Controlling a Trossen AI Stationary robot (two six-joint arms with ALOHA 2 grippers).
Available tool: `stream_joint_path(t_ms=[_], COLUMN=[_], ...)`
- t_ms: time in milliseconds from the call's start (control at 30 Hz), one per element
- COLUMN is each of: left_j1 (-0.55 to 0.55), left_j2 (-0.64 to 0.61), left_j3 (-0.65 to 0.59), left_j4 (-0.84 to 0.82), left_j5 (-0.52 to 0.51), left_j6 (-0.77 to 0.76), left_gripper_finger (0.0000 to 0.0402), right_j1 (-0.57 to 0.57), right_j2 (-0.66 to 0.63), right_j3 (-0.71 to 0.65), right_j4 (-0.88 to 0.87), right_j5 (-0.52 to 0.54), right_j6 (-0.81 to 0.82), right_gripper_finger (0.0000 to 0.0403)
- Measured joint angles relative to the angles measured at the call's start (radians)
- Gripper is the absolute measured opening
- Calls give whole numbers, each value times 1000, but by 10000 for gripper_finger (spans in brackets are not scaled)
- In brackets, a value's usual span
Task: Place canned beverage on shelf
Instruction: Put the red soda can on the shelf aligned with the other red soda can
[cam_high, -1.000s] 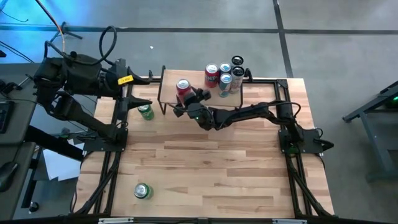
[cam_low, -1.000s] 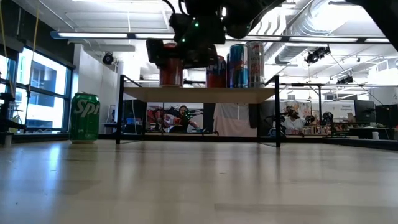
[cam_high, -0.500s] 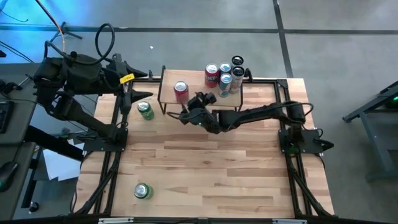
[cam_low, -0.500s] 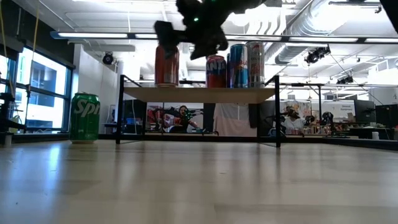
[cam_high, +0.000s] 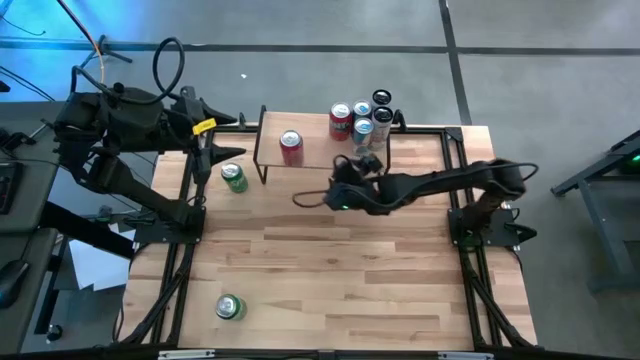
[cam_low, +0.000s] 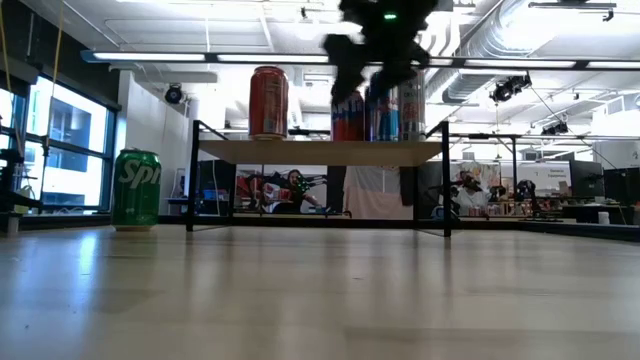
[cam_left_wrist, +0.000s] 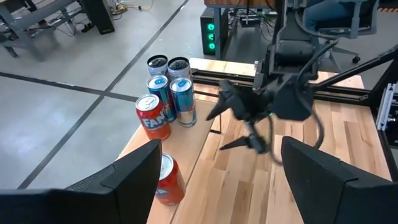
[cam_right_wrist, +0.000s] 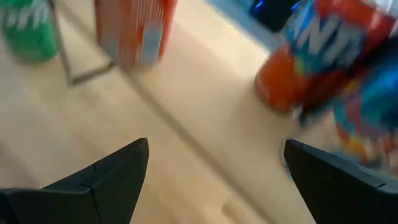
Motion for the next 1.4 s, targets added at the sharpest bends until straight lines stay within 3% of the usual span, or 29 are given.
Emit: stream_joint_path(t_ms=[200,400,533,667,900,1133,1200,1400], left_j1=[0,0,0,0,0,38,108,395], left_j2=[10,39,65,89,91,87,107,197], left_j3=[0,0,0,0,0,-63,-72,-68], left_j4=[6,8,8,6,7,-29,-23,-36], left_j5=[-1,-2,-2,8,2,-184,-139,178], left_j6=[-27,-57,-45,-21,-30,-108,-128,-186], left_gripper_finger=[285,285,285,285,285,285,285,284], right_j1=[30,34,32,32,32,32,32,32], right_j2=[-276,-597,-752,-866,-954,-957,-952,-946], right_j3=[-309,-589,-702,-745,-747,-747,-747,-746], right_j4=[54,510,760,757,757,748,742,740], right_j5=[-186,-502,-473,-473,-478,-501,-501,-503], right_j6=[136,147,52,-57,-25,-28,-25,-2], right_gripper_finger=[360,360,360,360,360,360,360,360])
